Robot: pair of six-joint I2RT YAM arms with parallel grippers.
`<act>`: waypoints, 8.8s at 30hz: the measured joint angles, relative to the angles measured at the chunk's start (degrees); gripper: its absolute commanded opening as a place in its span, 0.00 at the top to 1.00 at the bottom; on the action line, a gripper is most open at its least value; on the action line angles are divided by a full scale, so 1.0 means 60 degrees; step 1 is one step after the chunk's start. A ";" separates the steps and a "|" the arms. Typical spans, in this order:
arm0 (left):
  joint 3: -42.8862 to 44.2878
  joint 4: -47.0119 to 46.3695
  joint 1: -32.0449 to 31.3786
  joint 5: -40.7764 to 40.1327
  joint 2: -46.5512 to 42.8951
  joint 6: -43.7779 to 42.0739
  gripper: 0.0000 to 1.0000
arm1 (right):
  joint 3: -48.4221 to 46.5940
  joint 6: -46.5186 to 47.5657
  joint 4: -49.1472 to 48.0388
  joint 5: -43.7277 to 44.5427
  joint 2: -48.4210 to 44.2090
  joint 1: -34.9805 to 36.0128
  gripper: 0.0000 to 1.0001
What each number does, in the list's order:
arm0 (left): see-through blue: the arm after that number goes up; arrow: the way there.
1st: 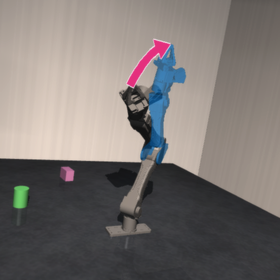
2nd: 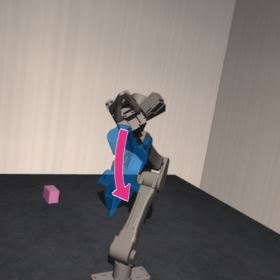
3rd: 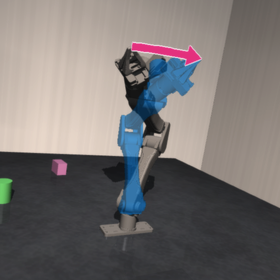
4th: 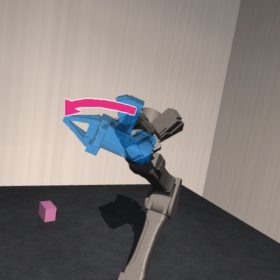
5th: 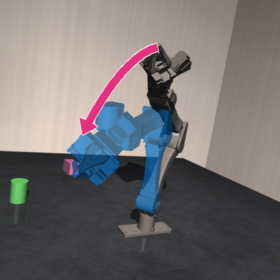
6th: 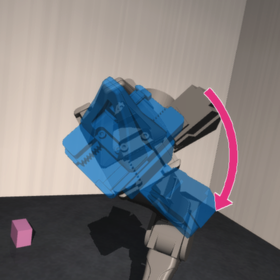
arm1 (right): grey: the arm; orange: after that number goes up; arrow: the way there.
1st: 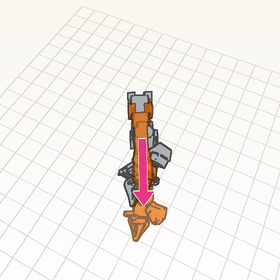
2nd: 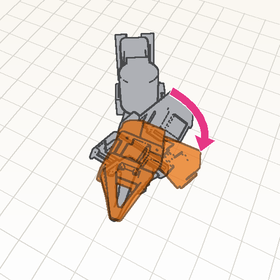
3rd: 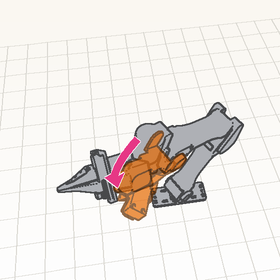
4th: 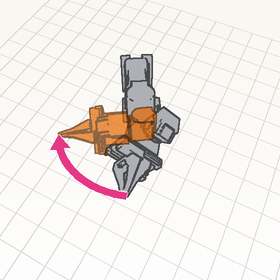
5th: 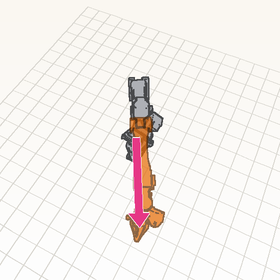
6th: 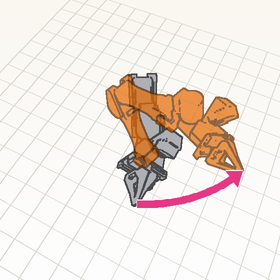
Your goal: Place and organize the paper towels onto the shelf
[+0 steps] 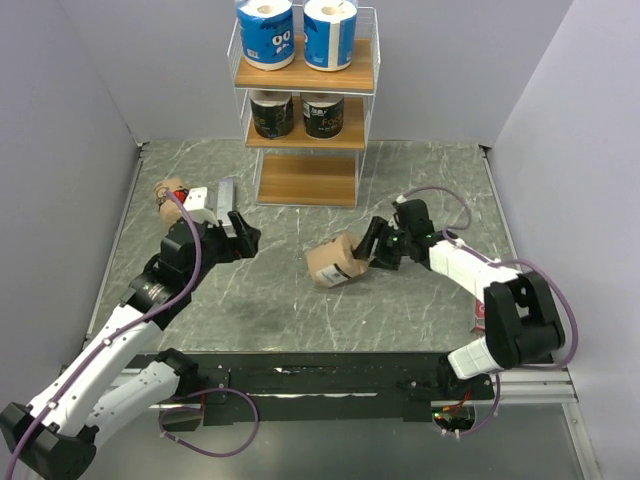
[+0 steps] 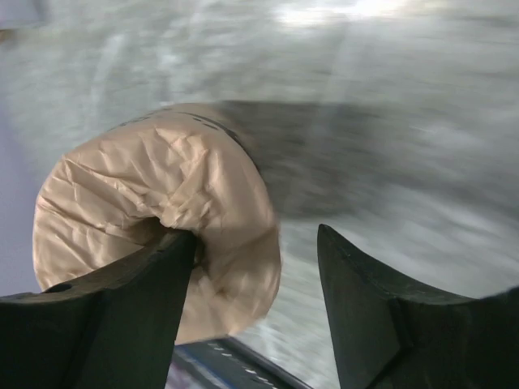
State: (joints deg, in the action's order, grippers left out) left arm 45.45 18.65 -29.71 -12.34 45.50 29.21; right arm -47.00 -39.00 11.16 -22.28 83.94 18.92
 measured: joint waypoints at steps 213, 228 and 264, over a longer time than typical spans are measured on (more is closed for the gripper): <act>-0.0200 -0.0707 -0.0929 -0.3064 -0.1676 -0.1963 0.04 | -0.5446 1.0262 -0.2637 0.6135 0.4936 0.3381 0.73; -0.0200 -0.0707 -0.0929 -0.3177 -0.1537 -0.1963 0.03 | -0.6386 1.1952 -0.3049 0.6914 0.6244 0.2983 0.76; -0.0189 -0.0667 0.0339 -0.3206 -0.0328 -0.1173 0.03 | -0.3748 1.3194 -0.4892 0.6706 0.4484 0.3639 0.62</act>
State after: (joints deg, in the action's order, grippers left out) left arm 44.31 14.66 -27.68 -31.57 43.53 22.17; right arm -69.49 40.16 -18.20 17.96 110.85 40.75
